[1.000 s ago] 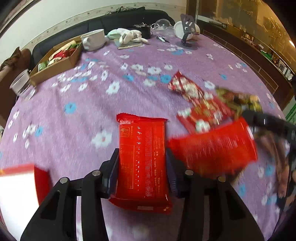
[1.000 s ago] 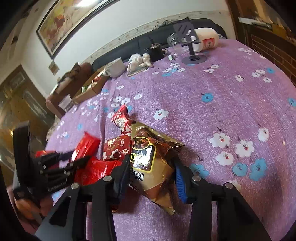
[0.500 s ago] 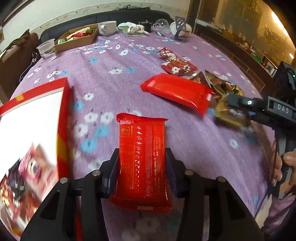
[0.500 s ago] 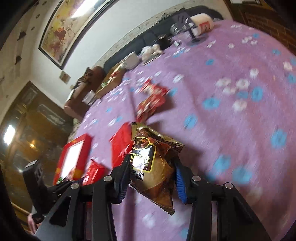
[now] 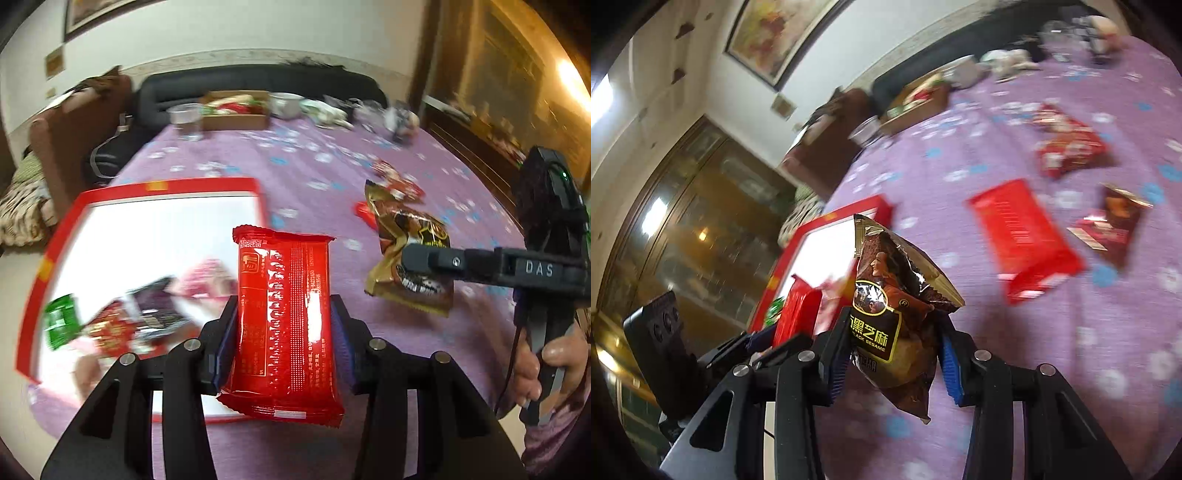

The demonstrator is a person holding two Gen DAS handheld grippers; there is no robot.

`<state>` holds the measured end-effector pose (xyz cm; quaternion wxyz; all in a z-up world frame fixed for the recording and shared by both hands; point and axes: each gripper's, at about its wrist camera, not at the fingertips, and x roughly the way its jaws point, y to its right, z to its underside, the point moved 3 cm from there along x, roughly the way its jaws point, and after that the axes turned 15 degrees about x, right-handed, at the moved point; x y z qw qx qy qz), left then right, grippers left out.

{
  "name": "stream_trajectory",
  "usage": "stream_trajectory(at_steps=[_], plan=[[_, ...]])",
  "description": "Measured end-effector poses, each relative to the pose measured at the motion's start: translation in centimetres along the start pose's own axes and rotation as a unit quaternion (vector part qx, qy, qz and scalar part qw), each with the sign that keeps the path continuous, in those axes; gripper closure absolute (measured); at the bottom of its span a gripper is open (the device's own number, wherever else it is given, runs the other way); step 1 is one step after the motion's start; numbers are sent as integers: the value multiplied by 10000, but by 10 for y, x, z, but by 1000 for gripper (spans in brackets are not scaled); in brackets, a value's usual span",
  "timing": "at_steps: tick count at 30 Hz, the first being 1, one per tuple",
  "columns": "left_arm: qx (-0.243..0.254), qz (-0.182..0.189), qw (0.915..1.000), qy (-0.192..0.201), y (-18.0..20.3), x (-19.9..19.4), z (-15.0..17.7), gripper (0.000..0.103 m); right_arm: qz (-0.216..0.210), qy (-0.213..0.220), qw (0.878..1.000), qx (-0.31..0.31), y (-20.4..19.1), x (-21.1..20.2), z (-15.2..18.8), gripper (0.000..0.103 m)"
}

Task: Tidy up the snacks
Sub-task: 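Carry the red wafer bar and brown sesame bag toward the tray with both grippers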

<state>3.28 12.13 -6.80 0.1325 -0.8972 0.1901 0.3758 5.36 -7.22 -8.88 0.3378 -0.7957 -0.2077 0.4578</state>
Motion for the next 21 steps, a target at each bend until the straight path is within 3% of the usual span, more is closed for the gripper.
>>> stream_trajectory(at_steps=[12,18,21], plan=[[-850,-868,9925,-159,-102,-11,40,59,-190,-652,9955,-667,-94,110,6,60],[-1120,-1087,9870,-376,-128,-7,53,58,-93,-969,9904,-978,-127,168,16,59],[-1218,-1288,9829,-493,-137,-8,57,58,11,-932,9885,-1192,-139,183,19,57]])
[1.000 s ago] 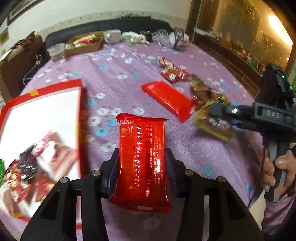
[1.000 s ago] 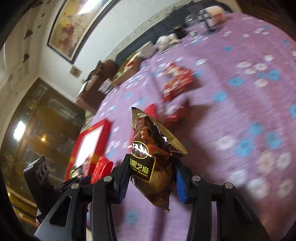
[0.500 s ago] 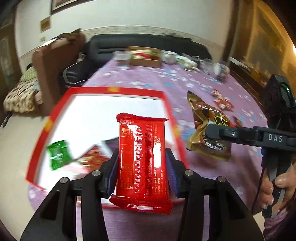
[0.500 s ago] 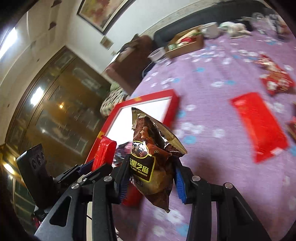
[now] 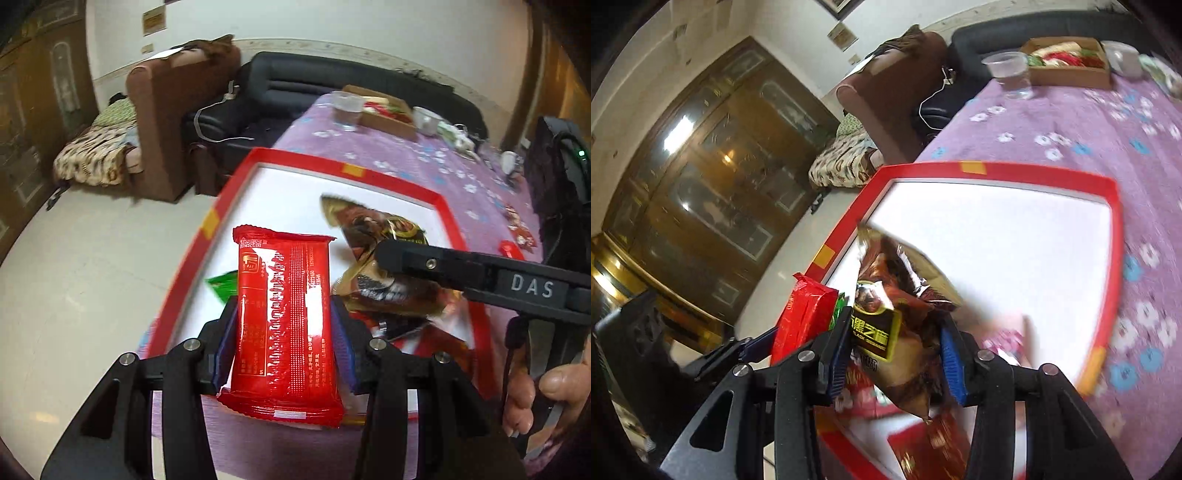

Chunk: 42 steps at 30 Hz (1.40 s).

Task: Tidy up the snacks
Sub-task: 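Carry the red wafer bar and brown sesame bag toward the tray with both grippers, then release the sesame bag into the tray with the right gripper and open the left, then grasp another red wafer bar with the left gripper while the right grasps the dark chocolate packet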

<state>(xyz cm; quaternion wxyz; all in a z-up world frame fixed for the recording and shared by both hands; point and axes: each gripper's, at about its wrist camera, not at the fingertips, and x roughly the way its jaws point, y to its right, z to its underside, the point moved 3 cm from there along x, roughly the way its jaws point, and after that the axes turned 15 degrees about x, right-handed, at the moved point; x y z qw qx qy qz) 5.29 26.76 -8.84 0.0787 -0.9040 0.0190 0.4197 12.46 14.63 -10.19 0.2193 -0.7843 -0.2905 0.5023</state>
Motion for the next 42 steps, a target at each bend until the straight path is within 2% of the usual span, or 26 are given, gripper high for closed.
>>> stream_trajectory(at_steps=[5,9,12,15,19,22,23,27,30,32,34,36,38,39,41,42], plan=[[-117,-310,9995,1,-10,-4,-2,58,-182,268,9994,-102,-7,-12,-4,56],[-1,-244,9994,256,6,-17,-12,57,-107,823,9965,-104,9,-53,-12,47],[321,-58,9981,517,38,-28,-23,46,295,1336,9906,-63,43,-101,-13,47],[724,249,9948,678,82,-33,-34,46,753,1769,9810,252,89,-154,-6,47],[1020,737,9902,606,135,-27,-45,46,1735,2135,9578,836,159,-219,10,44],[1127,1064,9870,436,175,-19,-52,46,2196,2282,9378,1420,207,-257,20,43],[1148,1132,9862,382,187,-17,-54,46,2259,2256,9346,1568,218,-263,20,43],[1179,1265,9848,159,220,-11,-65,46,2359,1992,9316,1918,245,-265,15,43],[1145,1253,9855,68,233,-8,-70,46,2513,1644,9335,1960,254,-242,4,46],[1107,1218,9864,29,238,-7,-74,46,2675,1519,9323,1903,262,-232,3,50],[1053,1192,9873,-31,242,-2,-79,46,2929,1402,9308,1676,265,-216,1,59],[970,1208,9879,-118,246,3,-83,46,3300,1450,9241,1266,263,-212,-1,75],[842,1255,9882,-233,252,10,-89,46,3073,1541,9305,1266,270,-219,-1,80],[752,1282,9884,-315,258,15,-92,46,3042,1659,9287,1317,276,-225,-1,83],[679,1316,9882,-399,268,24,-96,46,3162,2007,9171,1363,291,-238,0,84],[675,1303,9882,-445,277,29,-97,46,3055,2154,9165,1425,298,-243,2,84]])
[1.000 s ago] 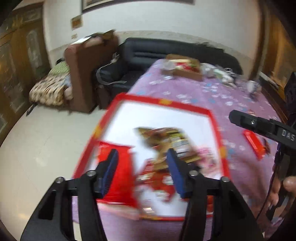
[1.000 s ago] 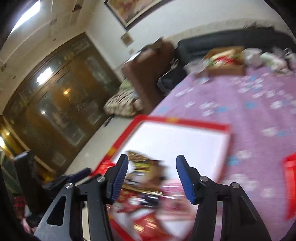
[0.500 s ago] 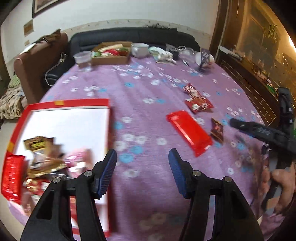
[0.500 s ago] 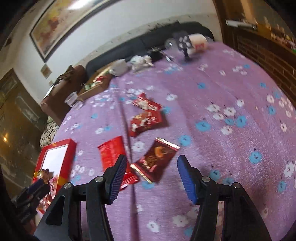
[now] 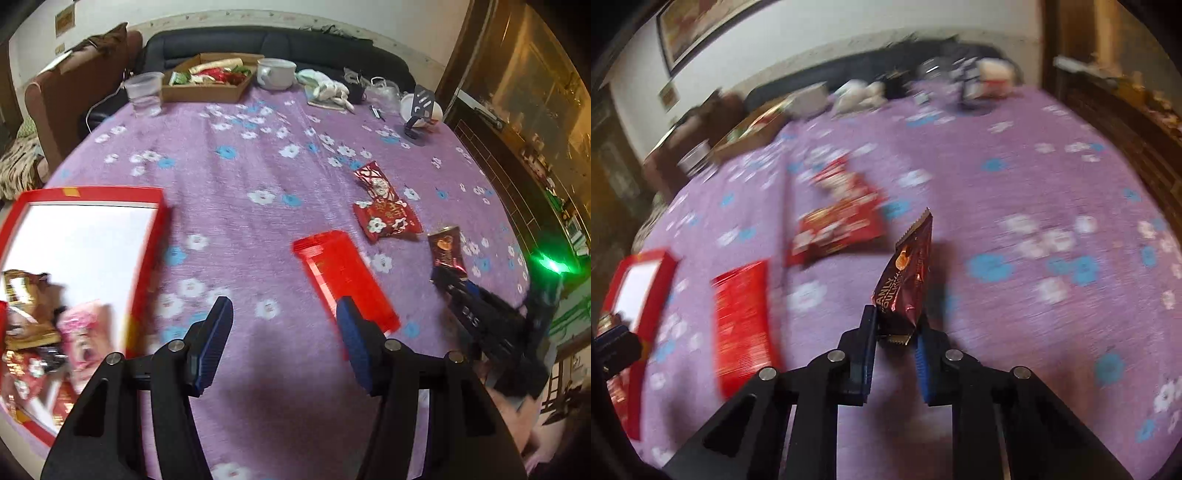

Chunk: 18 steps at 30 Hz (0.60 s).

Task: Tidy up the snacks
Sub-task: 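Grasp another red wafer bar with the left gripper while the right grasps the dark chocolate packet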

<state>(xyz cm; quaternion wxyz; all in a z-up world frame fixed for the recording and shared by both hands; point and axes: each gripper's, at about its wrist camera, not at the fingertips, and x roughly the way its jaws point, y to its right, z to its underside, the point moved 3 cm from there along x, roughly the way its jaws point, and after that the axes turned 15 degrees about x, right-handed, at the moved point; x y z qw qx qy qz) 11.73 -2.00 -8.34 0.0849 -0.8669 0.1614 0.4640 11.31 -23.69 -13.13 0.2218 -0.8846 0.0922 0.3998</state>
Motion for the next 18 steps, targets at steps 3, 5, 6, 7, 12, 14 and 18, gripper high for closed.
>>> stream_trajectory(at_steps=[3,5,6,7,12,14,18], plan=[[-63,-122,9996,-231,19,22,-5,46,-448,8,9974,569,23,-1,-6,84],[-116,-302,9991,-265,31,34,-8,46,-681,-32,9947,774,28,0,-9,84],[-148,-359,9988,-293,36,38,-8,46,-717,-38,9942,799,29,0,-9,84],[-148,-371,9987,-313,40,42,-9,46,-729,-45,9942,790,29,-1,-9,84],[-290,-743,9966,-192,48,57,-10,27,-827,-108,9943,666,21,1,-10,84],[-286,-675,9971,-190,48,63,-7,25,-851,-121,9943,631,19,2,-9,84],[-14,-919,9958,-39,46,61,-2,37,-896,-134,9942,575,17,1,-6,84]])
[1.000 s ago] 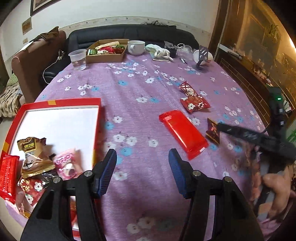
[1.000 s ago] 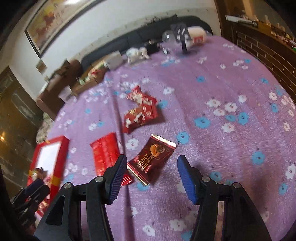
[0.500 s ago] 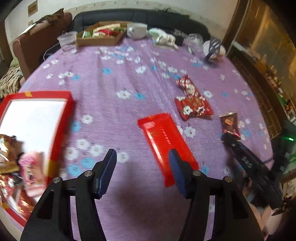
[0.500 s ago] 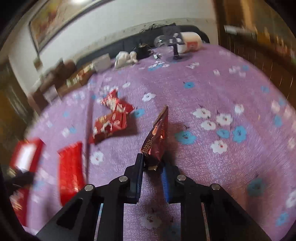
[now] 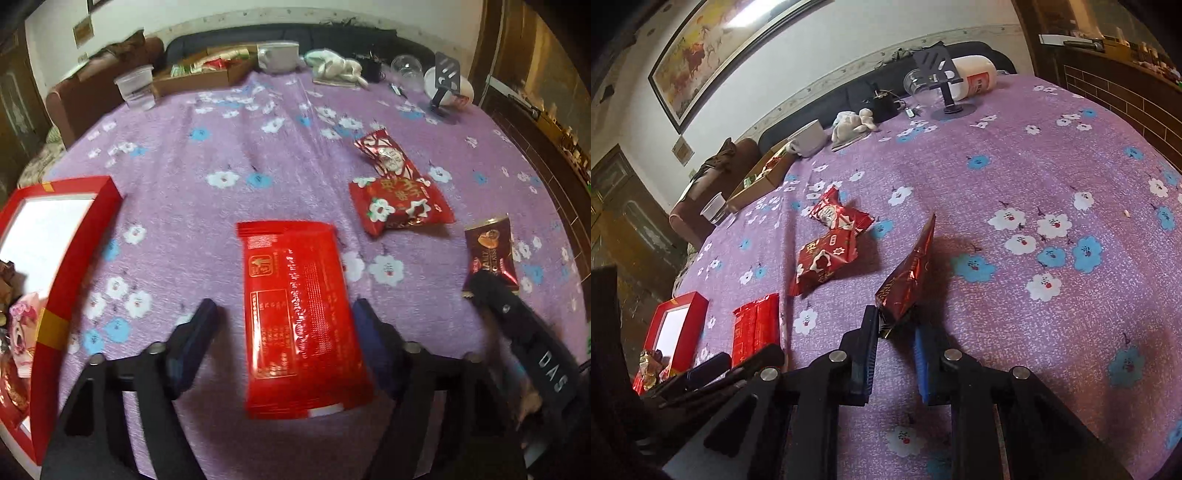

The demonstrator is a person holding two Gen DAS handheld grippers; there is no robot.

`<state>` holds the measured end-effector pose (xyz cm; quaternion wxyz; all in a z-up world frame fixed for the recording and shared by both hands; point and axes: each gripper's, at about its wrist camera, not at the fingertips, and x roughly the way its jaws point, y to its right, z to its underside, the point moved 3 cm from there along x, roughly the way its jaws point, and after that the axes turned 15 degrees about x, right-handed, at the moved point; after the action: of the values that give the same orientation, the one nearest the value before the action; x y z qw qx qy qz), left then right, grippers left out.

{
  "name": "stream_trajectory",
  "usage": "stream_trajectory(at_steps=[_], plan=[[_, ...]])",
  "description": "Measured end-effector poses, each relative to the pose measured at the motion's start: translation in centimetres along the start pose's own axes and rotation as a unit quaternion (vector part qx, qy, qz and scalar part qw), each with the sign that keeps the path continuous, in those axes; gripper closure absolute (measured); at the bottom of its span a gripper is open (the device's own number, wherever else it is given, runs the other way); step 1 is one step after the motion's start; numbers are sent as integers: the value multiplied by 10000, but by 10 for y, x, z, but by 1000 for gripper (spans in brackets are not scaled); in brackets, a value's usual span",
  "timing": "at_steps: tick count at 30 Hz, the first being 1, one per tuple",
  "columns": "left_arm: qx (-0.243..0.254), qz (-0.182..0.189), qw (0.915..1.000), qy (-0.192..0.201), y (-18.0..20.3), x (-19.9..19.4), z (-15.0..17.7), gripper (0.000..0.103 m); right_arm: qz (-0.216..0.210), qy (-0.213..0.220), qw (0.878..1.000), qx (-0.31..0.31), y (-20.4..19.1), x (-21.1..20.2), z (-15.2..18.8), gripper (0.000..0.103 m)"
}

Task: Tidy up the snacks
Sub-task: 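Grasp another red wafer bar with the left gripper while the right grasps the dark chocolate packet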

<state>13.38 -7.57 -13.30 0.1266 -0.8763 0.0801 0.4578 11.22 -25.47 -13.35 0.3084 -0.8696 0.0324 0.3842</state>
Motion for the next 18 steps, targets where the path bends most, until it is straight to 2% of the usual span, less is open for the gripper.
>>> stream_trajectory(at_steps=[1,2,4,8,12,18], plan=[[31,9,10000,32,-2,-1,1,51,-4,0,10000,-12,-1,0,1,84],[58,22,10000,55,-5,-2,1,54,-10,15,10000,-27,-1,-1,1,84],[43,159,9998,59,-14,-3,3,55,-43,74,9999,-93,-4,-3,2,84],[209,204,9995,104,-26,-7,14,55,-163,121,9991,-364,-15,-6,5,84],[226,302,9992,157,-44,-18,27,56,-534,69,9968,-588,-29,-10,10,85],[166,157,9981,575,-83,-54,41,55,-1001,-207,9901,-962,-75,-19,38,86]])
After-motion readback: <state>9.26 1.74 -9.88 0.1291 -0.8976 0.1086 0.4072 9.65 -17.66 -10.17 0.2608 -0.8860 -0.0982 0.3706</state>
